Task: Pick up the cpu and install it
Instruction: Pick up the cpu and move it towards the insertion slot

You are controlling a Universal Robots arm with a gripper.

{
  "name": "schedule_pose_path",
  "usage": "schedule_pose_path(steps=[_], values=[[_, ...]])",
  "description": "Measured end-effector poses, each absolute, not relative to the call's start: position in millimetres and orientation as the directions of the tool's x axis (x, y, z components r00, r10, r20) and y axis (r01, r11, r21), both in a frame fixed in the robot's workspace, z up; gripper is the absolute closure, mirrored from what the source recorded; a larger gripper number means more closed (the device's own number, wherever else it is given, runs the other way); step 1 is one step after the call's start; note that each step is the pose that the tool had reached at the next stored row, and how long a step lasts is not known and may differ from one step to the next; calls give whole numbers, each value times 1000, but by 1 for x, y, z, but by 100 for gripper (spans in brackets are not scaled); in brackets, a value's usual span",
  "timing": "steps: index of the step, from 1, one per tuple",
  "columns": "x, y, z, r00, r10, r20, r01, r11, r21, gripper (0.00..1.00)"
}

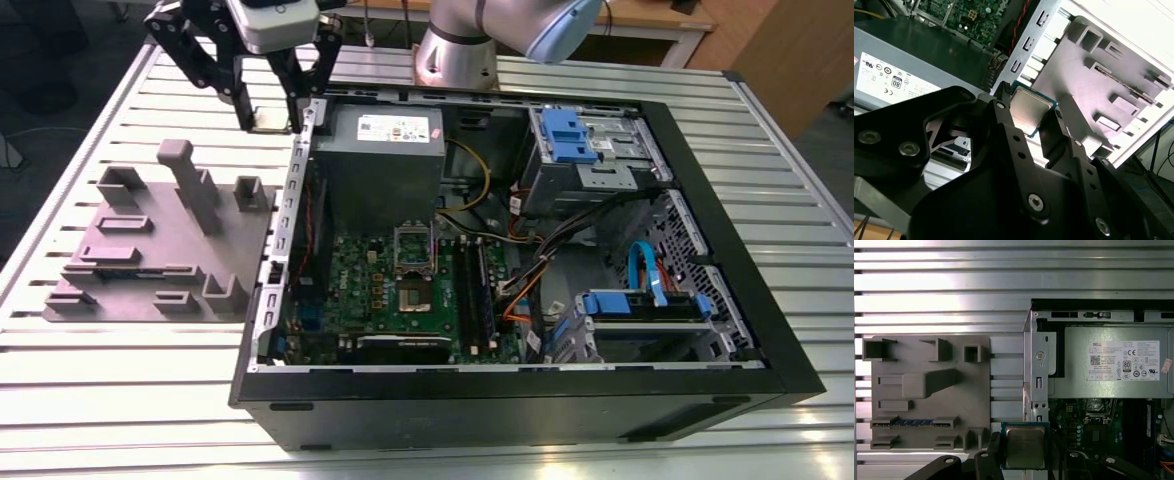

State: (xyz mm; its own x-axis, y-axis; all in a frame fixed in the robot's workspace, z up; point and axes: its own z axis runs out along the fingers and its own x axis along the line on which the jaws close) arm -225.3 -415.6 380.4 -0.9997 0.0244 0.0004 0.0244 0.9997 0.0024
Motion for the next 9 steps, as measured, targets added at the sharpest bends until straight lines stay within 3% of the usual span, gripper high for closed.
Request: schedule_pose_path(steps=[9], values=[[-225, -420, 380, -1000, 25, 0, 25, 1000, 2, 53]])
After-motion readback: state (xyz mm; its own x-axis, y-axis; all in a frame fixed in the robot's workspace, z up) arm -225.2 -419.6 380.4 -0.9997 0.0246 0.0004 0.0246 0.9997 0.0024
